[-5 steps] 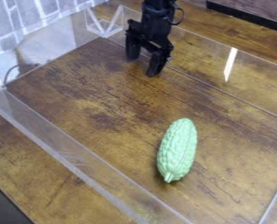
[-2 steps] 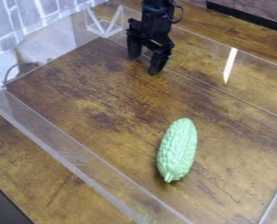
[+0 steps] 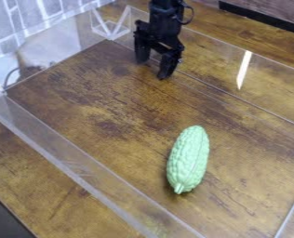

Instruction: Put the white object in the blue tray

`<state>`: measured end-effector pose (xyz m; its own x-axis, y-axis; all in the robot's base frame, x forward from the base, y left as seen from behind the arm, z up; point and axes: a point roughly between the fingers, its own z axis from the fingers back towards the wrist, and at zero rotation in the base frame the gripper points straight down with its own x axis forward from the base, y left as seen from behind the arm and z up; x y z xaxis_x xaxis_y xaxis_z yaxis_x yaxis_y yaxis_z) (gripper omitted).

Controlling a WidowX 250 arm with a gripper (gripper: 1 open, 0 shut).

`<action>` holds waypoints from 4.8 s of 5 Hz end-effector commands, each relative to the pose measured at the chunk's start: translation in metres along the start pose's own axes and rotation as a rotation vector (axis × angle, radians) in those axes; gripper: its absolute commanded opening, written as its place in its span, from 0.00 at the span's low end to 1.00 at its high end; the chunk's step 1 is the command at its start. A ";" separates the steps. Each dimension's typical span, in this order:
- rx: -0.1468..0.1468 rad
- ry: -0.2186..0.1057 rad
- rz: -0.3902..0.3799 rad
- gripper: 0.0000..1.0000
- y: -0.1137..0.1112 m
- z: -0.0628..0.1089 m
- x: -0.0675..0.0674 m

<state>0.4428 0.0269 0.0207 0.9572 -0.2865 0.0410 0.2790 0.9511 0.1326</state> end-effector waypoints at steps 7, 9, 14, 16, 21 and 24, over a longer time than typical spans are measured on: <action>-0.021 0.047 0.016 1.00 0.002 -0.011 -0.006; -0.027 0.055 0.015 1.00 0.001 -0.011 -0.006; -0.029 -0.036 -0.001 1.00 -0.017 0.000 0.002; -0.033 -0.076 -0.006 1.00 -0.025 0.005 0.005; -0.055 -0.178 -0.006 1.00 -0.046 0.017 0.014; -0.066 -0.240 -0.004 1.00 -0.056 0.032 0.020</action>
<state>0.4408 -0.0144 0.0254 0.9377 -0.2596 0.2308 0.2525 0.9657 0.0606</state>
